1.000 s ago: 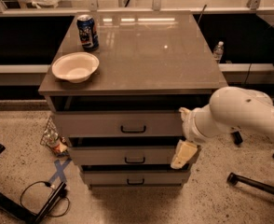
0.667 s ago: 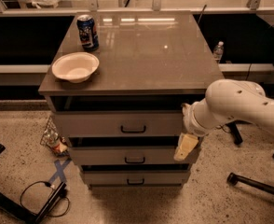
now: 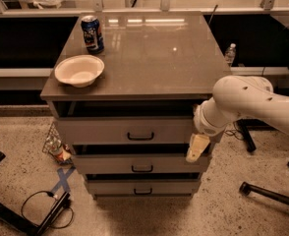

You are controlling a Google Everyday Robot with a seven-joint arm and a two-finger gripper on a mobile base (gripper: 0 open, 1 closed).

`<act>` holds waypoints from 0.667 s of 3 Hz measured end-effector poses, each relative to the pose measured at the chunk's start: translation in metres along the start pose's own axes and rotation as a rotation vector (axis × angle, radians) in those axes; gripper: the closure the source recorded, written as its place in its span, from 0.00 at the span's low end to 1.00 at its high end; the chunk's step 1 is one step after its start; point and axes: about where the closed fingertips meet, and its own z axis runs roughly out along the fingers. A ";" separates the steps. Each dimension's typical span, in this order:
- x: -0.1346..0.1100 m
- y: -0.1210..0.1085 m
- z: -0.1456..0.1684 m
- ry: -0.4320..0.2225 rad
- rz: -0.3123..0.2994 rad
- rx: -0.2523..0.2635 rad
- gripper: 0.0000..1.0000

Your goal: Open top drawer

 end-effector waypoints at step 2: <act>0.013 0.021 -0.004 0.020 0.012 -0.042 0.39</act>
Offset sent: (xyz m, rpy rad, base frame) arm -0.0490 -0.0237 -0.0003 -0.0199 0.0824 -0.0131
